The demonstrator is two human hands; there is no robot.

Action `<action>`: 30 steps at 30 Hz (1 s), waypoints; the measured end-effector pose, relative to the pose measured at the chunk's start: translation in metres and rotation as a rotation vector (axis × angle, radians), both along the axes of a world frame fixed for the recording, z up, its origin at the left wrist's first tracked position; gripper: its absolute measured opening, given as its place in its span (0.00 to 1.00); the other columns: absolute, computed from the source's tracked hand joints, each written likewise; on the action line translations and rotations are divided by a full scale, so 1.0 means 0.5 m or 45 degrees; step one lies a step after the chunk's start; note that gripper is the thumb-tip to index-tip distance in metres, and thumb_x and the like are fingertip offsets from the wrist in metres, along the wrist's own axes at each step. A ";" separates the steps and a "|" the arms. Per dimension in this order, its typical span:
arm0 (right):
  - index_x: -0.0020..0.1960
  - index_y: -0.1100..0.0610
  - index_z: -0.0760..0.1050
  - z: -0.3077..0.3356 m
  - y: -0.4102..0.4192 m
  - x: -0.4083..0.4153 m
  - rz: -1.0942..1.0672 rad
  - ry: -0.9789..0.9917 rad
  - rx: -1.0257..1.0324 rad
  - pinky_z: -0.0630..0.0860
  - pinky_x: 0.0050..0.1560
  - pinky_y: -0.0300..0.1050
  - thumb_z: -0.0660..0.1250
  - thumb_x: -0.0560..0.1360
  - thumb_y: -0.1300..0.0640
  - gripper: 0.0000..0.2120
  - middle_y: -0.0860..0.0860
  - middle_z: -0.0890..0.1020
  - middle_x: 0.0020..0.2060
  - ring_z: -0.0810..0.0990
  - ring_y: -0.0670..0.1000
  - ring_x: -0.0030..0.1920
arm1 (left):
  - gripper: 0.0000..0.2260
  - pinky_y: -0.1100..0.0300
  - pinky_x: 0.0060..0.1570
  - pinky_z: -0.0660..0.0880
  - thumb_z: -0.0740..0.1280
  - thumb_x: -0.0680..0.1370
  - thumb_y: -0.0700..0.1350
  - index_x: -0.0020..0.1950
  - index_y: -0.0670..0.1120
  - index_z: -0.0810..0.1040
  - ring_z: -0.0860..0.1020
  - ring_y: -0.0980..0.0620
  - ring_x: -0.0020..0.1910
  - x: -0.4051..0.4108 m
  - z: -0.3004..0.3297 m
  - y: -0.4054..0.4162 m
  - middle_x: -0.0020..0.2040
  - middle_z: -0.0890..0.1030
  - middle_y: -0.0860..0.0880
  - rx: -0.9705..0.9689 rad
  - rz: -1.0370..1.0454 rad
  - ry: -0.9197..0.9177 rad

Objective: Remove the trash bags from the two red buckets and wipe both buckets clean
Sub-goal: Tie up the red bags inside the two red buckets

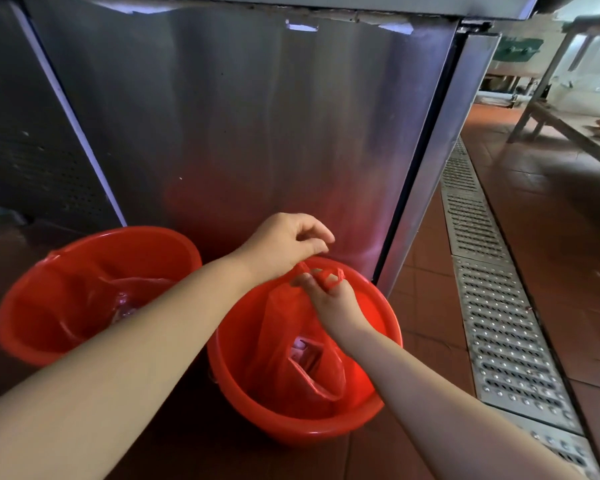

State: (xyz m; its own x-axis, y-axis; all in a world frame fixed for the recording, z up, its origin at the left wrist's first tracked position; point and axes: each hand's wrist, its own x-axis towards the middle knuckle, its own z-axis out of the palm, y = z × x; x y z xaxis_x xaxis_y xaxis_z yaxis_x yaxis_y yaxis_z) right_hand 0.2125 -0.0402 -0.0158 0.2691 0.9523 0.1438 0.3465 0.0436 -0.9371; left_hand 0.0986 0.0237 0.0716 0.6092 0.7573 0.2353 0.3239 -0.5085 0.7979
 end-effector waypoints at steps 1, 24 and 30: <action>0.41 0.54 0.81 -0.001 -0.004 0.006 -0.006 0.057 -0.022 0.67 0.33 0.35 0.62 0.79 0.54 0.12 0.40 0.74 0.23 0.71 0.39 0.26 | 0.08 0.64 0.42 0.71 0.70 0.73 0.40 0.46 0.53 0.82 0.76 0.62 0.37 -0.008 -0.008 0.013 0.37 0.80 0.57 0.169 0.095 0.099; 0.37 0.56 0.82 -0.009 -0.034 0.070 0.103 0.617 -0.131 0.77 0.37 0.42 0.74 0.66 0.70 0.09 0.58 0.82 0.31 0.80 0.51 0.32 | 0.10 0.71 0.38 0.70 0.73 0.70 0.34 0.38 0.49 0.79 0.75 0.65 0.33 -0.057 -0.166 -0.056 0.32 0.79 0.57 -0.513 -0.194 0.039; 0.33 0.54 0.78 0.019 -0.031 0.073 0.135 -0.084 -0.052 0.74 0.43 0.42 0.71 0.63 0.72 0.13 0.54 0.82 0.33 0.78 0.49 0.37 | 0.16 0.67 0.57 0.68 0.64 0.77 0.32 0.64 0.40 0.73 0.75 0.52 0.59 -0.033 -0.176 -0.029 0.59 0.78 0.44 -0.307 0.114 0.041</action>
State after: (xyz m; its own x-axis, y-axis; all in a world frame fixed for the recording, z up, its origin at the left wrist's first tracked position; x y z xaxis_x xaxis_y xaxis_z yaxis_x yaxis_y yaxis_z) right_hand 0.2491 -0.0556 -0.0062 0.1579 0.9803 0.1185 0.4030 0.0456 -0.9141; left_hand 0.0818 0.0093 -0.0163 0.5414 0.8405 0.0234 0.3861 -0.2732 0.8811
